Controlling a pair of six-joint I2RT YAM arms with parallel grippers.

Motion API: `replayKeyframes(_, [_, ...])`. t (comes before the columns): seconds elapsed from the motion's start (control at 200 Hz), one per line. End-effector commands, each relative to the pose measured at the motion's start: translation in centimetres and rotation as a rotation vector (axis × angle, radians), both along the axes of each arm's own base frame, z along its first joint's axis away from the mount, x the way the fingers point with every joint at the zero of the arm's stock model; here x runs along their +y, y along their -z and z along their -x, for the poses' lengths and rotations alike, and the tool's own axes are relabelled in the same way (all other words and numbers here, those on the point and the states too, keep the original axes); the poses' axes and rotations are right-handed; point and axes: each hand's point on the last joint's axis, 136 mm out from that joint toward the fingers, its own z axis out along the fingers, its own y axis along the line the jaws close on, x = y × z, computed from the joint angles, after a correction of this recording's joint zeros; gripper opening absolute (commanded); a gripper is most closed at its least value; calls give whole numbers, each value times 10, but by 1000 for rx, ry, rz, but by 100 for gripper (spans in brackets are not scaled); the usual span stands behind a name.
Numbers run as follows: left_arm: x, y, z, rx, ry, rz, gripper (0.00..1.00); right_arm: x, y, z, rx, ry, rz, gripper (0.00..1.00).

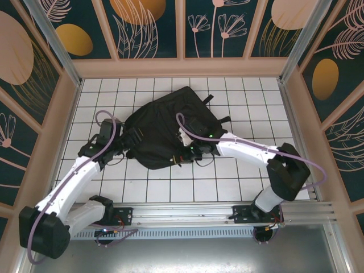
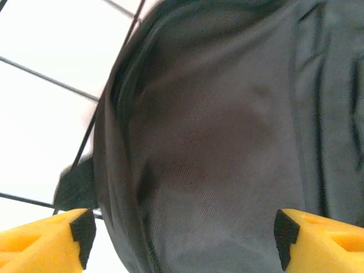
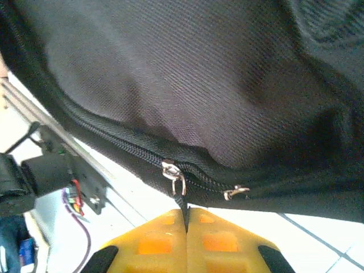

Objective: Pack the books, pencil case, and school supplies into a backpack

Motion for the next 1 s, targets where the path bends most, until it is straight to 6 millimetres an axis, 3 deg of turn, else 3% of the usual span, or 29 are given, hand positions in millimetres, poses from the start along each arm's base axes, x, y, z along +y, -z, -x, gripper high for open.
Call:
replayKeyframes(0.0, [6,-43,-8,-122,17,-40,90,-38,3,8,-14,77,80,0])
replayKeyframes(0.19, [10,-65,-18,-216,16,-79,91,-100,-1,23,-40,242,149,0])
replayKeyframes(0.3, [3,-65,-26,-234,39,-64,93,-150,3,19,-50,420,220,0])
replayKeyframes(0.4, [0,-66,-32,-268,50,-57,97,-181,9,12,-61,540,271,0])
replayKeyframes(0.535, [-6,-70,-37,-305,85,-58,99,-203,11,-2,-101,638,331,0])
replayKeyframes(0.681, [-14,-74,-38,-338,133,-43,98,-210,3,-16,-164,683,333,0])
replayKeyframes(0.791, [-23,-81,-35,-387,183,-14,99,-233,3,-25,-205,796,385,0])
replayKeyframes(0.871, [-26,-85,-34,-414,193,10,99,-223,-3,-28,-218,801,302,17])
replayKeyframes(0.996, [-32,-87,-36,-427,219,26,98,-213,-26,-38,-271,795,169,55])
